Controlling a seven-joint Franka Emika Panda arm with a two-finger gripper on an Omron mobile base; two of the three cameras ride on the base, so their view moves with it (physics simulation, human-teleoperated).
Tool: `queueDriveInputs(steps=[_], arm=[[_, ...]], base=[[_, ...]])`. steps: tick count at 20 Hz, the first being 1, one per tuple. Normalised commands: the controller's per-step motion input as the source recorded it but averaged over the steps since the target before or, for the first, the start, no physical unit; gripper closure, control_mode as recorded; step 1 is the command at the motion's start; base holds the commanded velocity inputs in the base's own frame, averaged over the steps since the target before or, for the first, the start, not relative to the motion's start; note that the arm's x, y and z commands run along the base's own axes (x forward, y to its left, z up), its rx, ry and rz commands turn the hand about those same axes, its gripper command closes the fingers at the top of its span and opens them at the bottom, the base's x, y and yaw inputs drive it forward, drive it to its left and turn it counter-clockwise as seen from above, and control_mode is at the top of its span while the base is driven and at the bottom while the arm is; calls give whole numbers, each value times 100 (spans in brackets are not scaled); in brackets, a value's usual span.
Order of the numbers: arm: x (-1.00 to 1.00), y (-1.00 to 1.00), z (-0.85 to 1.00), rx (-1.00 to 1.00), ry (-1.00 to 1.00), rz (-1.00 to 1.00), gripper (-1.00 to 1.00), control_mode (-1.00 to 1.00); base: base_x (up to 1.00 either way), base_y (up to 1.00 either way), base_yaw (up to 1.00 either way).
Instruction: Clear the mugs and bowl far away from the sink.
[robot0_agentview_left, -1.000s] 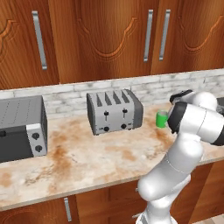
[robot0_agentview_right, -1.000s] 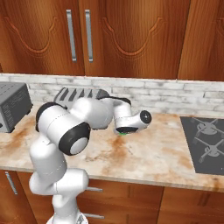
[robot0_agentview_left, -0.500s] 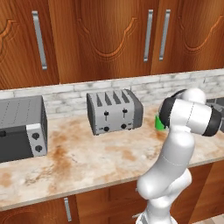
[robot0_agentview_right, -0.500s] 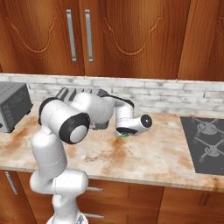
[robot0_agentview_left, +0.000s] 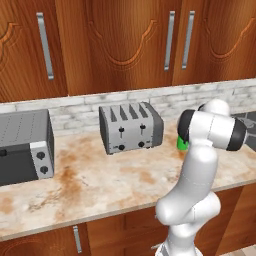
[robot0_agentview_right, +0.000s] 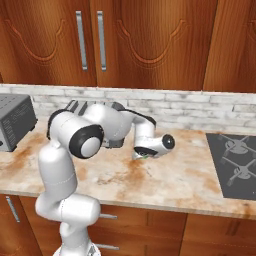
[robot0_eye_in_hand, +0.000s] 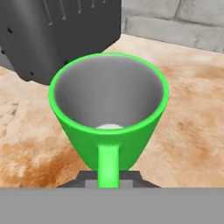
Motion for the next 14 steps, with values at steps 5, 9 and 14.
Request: queueDriveInputs(steps=[5,9,14], arm=[[0,0,-24,0,0,1,100,-100],[-4,4,-10,0,-2,0,-100,-100],[-29,6,17,0,-17,2,-100,-100]], base=[[0,0,0],[0,0,0],[0,0,0]])
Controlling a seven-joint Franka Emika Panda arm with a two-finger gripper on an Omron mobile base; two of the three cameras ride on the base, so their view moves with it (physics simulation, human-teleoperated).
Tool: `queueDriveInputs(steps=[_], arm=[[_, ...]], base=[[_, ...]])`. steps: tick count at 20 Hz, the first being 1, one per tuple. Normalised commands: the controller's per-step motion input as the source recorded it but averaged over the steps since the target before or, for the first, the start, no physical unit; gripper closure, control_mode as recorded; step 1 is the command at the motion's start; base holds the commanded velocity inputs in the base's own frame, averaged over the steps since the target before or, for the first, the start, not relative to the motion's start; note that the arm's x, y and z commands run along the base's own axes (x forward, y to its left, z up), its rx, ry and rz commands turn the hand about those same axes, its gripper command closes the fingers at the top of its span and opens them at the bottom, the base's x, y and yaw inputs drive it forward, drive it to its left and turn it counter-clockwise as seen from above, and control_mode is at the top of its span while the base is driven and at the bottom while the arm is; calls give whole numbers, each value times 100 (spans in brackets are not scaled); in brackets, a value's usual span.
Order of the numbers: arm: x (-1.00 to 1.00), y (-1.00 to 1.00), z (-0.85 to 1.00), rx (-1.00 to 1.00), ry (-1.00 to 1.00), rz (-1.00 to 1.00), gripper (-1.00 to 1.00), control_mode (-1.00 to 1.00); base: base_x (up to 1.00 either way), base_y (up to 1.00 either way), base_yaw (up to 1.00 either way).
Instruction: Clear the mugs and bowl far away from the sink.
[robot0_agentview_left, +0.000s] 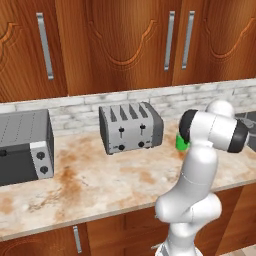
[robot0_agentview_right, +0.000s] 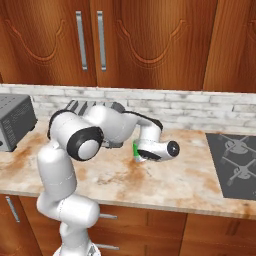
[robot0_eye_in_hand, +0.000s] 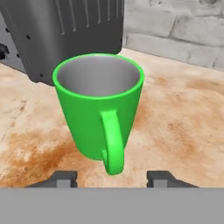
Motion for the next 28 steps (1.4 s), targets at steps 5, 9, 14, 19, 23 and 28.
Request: queueDriveInputs(steps=[5,9,14,19,23,28], arm=[[-32,6,41,0,-24,3,-100,-100],[-49,0,84,0,-21,0,-100,-100],[-35,0,100,0,-5,-3,-100,-100],[-20,-1,100,-1,10,-12,-100,-100],[-45,-9,64,0,21,-22,-100,-100],[-85,-21,9,0,-4,-18,-100,-100]], base=[[0,0,0],[0,0,0],[0,0,0],[0,0,0],[0,0,0],[0,0,0]])
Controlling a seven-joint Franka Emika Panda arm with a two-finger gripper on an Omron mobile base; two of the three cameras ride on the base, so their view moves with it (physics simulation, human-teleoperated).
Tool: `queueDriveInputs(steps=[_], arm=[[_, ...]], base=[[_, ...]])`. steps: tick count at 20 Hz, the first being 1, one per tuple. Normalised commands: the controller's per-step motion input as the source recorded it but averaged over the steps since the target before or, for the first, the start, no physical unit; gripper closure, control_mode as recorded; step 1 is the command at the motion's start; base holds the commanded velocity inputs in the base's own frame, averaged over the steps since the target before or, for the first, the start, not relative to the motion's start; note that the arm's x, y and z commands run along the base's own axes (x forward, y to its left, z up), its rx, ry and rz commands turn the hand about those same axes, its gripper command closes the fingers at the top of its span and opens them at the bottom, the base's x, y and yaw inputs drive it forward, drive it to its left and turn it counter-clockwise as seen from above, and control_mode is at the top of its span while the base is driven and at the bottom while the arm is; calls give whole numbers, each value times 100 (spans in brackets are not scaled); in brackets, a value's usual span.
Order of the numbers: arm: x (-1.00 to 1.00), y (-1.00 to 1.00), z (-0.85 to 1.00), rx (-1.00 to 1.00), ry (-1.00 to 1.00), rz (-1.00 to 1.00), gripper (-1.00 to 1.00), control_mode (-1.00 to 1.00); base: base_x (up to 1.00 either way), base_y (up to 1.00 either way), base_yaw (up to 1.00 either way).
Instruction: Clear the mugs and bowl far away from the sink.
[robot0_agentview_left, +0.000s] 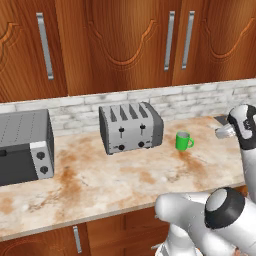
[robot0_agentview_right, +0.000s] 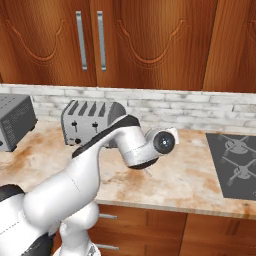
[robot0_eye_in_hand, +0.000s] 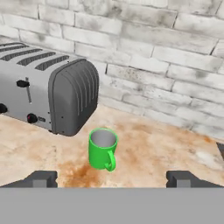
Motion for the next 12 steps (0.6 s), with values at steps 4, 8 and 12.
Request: queueDriveInputs(steps=[4,8,12], arm=[[-72,-2,39,0,-7,-10,-100,-100],[-72,0,57,0,0,-14,-100,-100],[-78,0,59,0,9,-24,-100,-100]], base=[[0,0,0],[0,0,0],[0,0,0]])
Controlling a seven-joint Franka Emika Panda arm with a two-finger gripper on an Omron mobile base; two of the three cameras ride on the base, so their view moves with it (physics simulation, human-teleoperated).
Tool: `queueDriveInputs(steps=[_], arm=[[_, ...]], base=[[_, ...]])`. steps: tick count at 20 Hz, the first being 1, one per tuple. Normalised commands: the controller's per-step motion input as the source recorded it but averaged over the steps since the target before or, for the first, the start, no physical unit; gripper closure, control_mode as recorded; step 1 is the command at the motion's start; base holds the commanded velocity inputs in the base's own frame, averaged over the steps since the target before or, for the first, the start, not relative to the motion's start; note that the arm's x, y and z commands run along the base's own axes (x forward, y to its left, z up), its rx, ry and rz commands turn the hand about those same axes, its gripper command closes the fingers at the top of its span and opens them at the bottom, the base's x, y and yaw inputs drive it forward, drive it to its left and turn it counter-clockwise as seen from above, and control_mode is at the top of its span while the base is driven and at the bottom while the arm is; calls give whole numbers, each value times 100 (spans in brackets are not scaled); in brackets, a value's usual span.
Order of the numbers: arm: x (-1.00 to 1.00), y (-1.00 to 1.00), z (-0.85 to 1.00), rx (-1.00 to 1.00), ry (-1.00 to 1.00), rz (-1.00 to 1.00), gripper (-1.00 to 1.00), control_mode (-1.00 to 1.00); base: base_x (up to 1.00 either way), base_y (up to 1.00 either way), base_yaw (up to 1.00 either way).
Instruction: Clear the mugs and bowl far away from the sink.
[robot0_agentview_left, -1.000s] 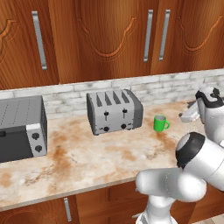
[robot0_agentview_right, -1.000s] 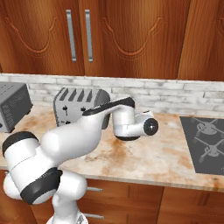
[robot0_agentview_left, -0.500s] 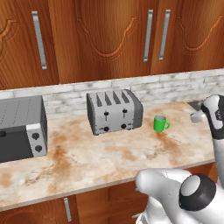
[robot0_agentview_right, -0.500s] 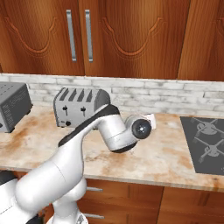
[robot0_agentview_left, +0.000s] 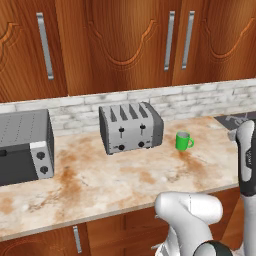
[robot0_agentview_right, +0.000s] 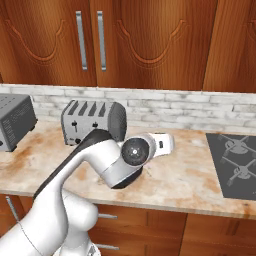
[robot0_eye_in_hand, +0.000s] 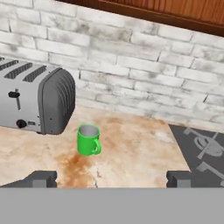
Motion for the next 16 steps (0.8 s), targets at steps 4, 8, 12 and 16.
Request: queueDriveInputs(steps=[4,8,12,16], arm=[[-72,0,44,0,9,-27,-100,-100],[-75,4,20,0,3,-27,-100,-100],[-64,36,-7,1,-2,-9,-100,-100],[-34,29,13,0,-1,-7,-100,-100]], base=[[0,0,0],[0,0,0],[0,0,0],[0,0,0]])
